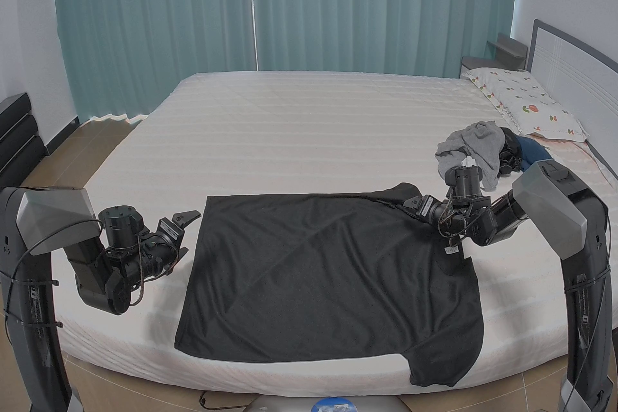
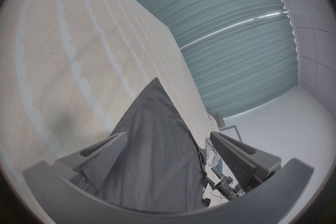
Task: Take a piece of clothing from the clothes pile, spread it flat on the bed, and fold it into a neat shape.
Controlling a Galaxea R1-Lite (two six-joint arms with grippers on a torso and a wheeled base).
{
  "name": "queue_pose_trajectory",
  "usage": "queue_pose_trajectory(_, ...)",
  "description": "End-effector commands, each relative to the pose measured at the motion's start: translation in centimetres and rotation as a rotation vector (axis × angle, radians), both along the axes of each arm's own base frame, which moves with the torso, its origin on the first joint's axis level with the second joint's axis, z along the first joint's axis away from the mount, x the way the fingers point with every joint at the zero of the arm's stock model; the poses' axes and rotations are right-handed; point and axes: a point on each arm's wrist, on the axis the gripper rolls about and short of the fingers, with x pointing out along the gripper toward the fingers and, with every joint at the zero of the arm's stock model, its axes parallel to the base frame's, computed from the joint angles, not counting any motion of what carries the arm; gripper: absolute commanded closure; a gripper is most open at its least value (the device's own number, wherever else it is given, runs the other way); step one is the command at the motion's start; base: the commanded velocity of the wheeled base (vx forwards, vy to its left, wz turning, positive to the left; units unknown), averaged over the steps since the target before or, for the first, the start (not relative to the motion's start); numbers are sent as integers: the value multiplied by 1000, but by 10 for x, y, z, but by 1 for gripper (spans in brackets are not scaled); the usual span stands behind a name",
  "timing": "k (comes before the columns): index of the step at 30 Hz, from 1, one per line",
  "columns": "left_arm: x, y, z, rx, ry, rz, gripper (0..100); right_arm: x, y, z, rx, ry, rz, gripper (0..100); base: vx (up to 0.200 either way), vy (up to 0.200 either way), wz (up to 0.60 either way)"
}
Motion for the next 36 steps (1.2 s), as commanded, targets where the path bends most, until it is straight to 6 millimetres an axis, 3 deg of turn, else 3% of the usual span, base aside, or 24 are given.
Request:
queue_pose_trajectory(1,0,-1,-3,1,7,-1,0,10,-4,-5,3,-19,-20,0,0,0,0)
queue_pose_trajectory(6,0,-1,-3,2,8,-3,0,16,-16,8,5,-62,-58,0,0,0,0)
queue_pose_trajectory(8,0,-1,-3,2,6,-3,0,14,-18,27,15,-96,-63,0,0,0,0)
queue_pose_trajectory(13,0,-2,-3,2,6,-4,0,8,-10,45,40,-115,-47,0,0,0,0)
queue_pose_trajectory(14,0,-2,-3,2,8,-6,0,3,1,51,57,-118,-28,0,0,0,0)
queue_pose_trajectory(19,0,-2,-4,15,7,-10,0,-2,21,41,65,-84,11,0,0,0,0)
queue_pose_trajectory(25,0,-3,-6,22,7,-14,0,1,28,3,48,-15,23,0,0,0,0)
queue_pose_trajectory(29,0,-3,-6,22,7,-14,0,6,25,-15,29,3,14,0,0,0,0)
queue_pose_trajectory(36,0,-3,-6,22,9,-16,0,26,-4,-14,29,-33,-57,0,0,0,0)
